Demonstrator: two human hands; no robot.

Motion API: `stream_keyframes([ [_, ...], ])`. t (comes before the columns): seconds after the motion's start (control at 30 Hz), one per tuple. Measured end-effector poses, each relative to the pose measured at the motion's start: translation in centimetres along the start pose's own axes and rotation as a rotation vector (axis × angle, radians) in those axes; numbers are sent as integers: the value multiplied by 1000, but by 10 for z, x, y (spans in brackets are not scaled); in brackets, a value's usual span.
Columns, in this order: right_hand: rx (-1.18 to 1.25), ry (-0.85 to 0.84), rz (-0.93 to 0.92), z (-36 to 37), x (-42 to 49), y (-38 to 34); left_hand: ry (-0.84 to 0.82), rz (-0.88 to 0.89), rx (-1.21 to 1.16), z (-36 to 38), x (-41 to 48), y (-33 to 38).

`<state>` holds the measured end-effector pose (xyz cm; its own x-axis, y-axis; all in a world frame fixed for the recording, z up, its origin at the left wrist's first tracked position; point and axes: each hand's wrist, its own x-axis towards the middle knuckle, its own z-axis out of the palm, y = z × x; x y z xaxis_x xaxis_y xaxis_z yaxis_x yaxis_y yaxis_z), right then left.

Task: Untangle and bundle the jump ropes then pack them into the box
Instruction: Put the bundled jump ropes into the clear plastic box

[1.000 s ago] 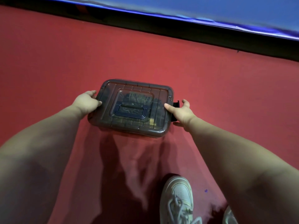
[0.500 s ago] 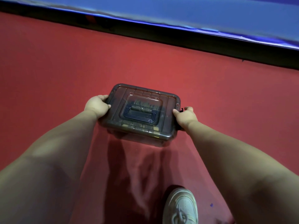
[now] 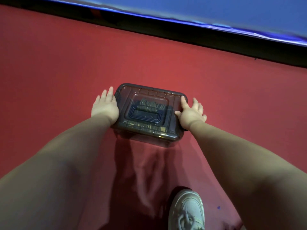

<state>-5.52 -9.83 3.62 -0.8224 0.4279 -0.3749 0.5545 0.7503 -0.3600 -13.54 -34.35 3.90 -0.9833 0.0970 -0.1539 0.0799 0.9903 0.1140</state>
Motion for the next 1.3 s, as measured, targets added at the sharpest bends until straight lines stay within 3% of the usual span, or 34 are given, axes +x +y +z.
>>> stream_keyframes([
  [0.07, -193, -24, -93, -1, 3, -1, -43, 124, 140, -4, -3, 17],
  [0.13, -270, -42, -124, -1, 4, 0, -205, 249, 189, -6, -2, 31],
  [0.37, -112, -47, -106, 0, 0, 4, -479, 161, 208, -13, -5, 75],
  [0.43, 174, -34, -79, 2, -3, 8, -532, 123, 252, -13, 0, 83],
  [0.53, 710, -58, 139, 9, -1, 19, -550, 116, 313, -11, 6, 89],
  [0.67, 1046, -176, 229, 20, -2, 24, -536, 114, 360, -3, 2, 90],
  [0.83, 945, 5, 173, 28, -10, 14, -528, 125, 348, -3, 2, 89],
  [1.17, 790, 49, 197, 31, -11, 3, -532, 124, 318, -5, 0, 90],
  [1.23, 648, 47, 199, 27, -13, 1, -540, 127, 302, -6, 0, 90],
  [1.3, 273, 82, 151, 22, -19, -6, -542, 136, 290, -6, -1, 89],
])
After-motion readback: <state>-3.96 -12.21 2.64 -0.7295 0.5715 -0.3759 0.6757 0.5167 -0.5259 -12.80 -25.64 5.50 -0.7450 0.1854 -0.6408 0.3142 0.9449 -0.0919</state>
